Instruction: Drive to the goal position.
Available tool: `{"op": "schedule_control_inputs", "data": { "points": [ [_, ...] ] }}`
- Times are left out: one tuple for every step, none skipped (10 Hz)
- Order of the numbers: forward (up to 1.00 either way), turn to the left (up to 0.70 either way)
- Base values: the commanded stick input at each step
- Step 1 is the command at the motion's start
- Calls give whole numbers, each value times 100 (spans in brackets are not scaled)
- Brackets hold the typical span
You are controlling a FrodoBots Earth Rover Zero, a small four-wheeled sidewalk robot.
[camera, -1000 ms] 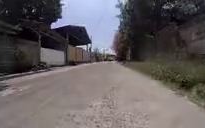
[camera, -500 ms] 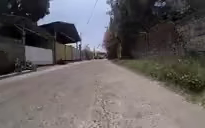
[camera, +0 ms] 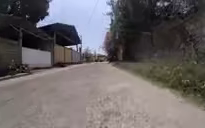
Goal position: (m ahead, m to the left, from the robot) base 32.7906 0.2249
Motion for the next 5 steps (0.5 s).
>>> {"op": "schedule_control_inputs", "data": {
  "points": [
    [100,0],
    [100,0],
    [100,0],
    [100,0],
    [100,0]
  ]
}}
